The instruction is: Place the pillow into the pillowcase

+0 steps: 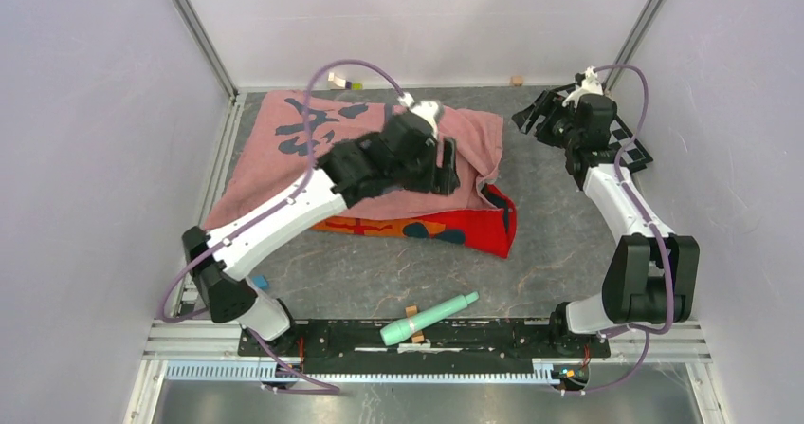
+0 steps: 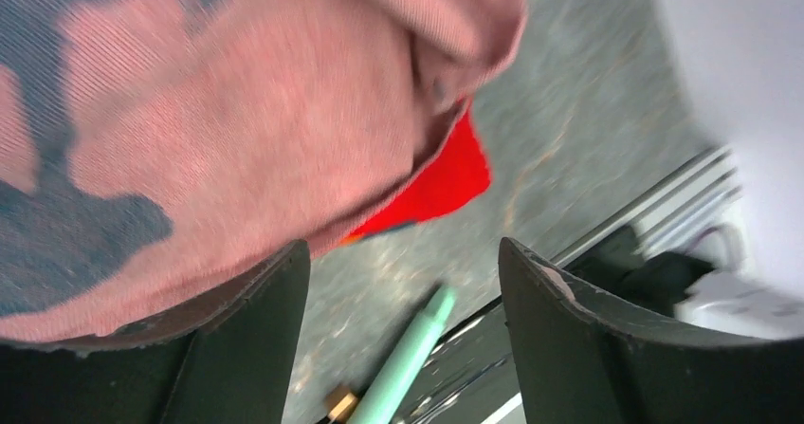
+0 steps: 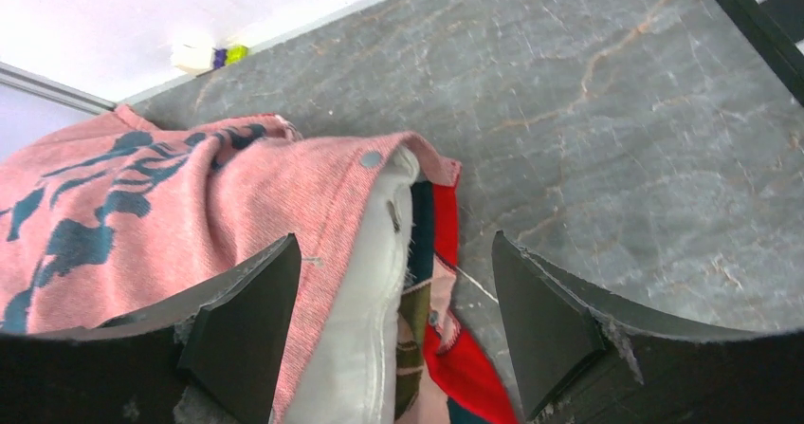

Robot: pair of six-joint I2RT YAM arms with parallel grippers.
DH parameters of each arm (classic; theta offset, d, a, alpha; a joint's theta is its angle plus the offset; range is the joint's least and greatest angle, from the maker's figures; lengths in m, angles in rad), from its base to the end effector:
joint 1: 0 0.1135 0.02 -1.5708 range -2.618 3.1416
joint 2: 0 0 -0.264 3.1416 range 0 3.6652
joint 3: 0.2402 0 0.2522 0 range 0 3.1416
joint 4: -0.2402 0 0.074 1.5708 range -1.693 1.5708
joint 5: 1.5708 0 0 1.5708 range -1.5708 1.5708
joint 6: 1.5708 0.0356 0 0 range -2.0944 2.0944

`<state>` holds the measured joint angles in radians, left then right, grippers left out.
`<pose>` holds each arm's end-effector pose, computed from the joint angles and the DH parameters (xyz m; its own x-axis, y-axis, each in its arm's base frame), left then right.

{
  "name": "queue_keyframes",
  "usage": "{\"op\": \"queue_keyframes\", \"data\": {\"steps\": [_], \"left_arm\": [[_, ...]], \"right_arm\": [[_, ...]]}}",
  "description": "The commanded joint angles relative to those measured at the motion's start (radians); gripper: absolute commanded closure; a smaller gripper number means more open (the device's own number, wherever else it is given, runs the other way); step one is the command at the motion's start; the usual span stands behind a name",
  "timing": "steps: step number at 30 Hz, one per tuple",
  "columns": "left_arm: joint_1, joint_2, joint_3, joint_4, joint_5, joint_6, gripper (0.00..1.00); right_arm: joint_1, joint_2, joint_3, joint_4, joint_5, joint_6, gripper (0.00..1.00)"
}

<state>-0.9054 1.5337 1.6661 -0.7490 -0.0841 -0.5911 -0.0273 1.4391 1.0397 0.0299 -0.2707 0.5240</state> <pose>0.2088 -0.2612 0.4058 -0.7097 0.0049 -0.7045 0.4168 0.8091 -0.4143 0.3355 0.0004 0.2961 -0.4241 0.4939 -0.7591 -0.0124 0.8349 0.5502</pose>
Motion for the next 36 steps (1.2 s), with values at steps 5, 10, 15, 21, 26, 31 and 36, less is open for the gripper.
{"op": "queue_keyframes", "data": {"steps": [5,10,15,21,26,31,36], "left_arm": [[-0.234,0.08,-0.073,0.027,-0.328,0.219,0.28],[-0.271,0.187,-0.009,0.021,-0.398,0.319,0.36],[-0.273,0.272,0.02,0.02,-0.416,0.354,0.4],[-0.274,0.326,0.026,0.051,-0.465,0.393,0.4],[-0.274,0.351,0.021,0.072,-0.48,0.405,0.55],[-0.285,0.311,-0.008,0.033,-0.454,0.372,0.92],[-0.298,0.13,-0.088,-0.021,-0.409,0.273,0.97]], "right_arm": [[-0.001,0.027,0.129,-0.01,-0.046,-0.001,0.2],[-0.001,0.019,0.149,-0.027,-0.041,-0.012,0.2],[-0.001,0.022,0.17,-0.056,-0.048,-0.012,0.2],[-0.001,0.026,0.178,-0.053,-0.051,-0.005,0.2],[-0.001,0.037,0.175,-0.051,-0.054,-0.005,0.2],[0.0,0.068,0.2,-0.061,-0.053,-0.013,0.2],[-0.001,0.153,0.271,-0.092,-0.069,-0.026,0.2]]}}
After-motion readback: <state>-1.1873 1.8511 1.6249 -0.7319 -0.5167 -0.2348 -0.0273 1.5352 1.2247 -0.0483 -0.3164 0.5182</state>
